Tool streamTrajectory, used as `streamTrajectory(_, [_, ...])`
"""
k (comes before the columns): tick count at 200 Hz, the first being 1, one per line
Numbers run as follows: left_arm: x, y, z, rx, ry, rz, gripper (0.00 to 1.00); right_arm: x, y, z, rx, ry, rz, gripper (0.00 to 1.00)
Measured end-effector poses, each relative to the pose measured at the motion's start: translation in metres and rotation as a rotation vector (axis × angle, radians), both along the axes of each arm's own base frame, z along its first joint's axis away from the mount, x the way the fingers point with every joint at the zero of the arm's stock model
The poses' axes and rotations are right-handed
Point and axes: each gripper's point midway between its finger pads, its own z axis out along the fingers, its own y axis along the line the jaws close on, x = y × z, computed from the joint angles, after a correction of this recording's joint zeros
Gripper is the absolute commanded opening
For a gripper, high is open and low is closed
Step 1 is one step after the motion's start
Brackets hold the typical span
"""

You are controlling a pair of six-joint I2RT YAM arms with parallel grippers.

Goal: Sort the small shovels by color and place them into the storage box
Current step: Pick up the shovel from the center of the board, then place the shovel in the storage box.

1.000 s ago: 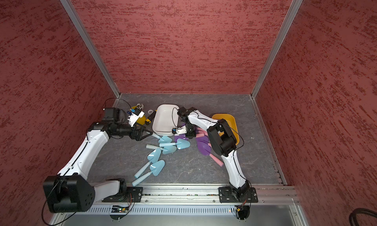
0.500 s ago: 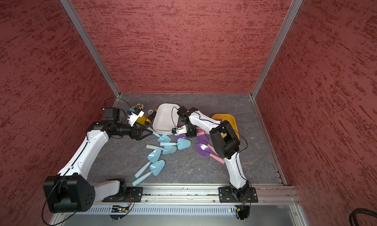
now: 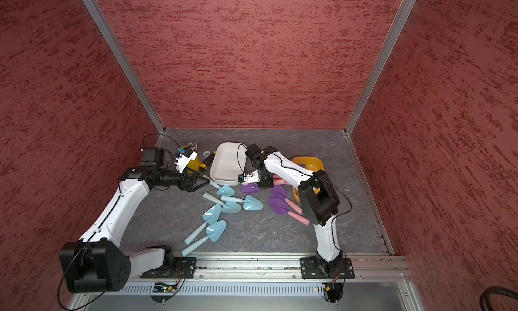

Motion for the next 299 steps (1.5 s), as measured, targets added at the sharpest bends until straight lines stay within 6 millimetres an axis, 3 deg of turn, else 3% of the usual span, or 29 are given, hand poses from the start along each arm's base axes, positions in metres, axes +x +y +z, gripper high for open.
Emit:
streamTrajectory(49, [-0.001, -0.008, 0.000, -0.009, 0.009, -0.025, 1.00, -0.010, -0.006, 0.018, 0.022, -0.006, -0.040, 0.00])
streamTrajectory(115, [0.024, -0.058, 0.015, 0.035, -0.014, -0.181, 1.00, -0.020, -0.017, 0.055, 0.140, -0.027, -0.169, 0.00])
streamTrajectory(151, [0.048, -0.096, 0.014, 0.084, -0.035, -0.261, 1.00, -0.016, -0.050, 0.067, 0.197, -0.028, -0.358, 0.00])
streamTrajectory(196, [0.076, -0.160, 0.015, 0.119, -0.082, -0.354, 1.00, -0.009, -0.102, 0.076, 0.289, -0.045, -0.671, 0.00])
streamTrajectory(245, [0.091, -0.224, 0.001, 0.155, -0.115, -0.413, 1.00, -0.001, -0.156, 0.066, 0.380, -0.049, -1.038, 0.00])
streamTrajectory(299, [0.092, -0.254, -0.019, 0.143, -0.058, -0.400, 1.00, 0.014, -0.191, 0.044, 0.422, -0.047, -1.345, 0.00])
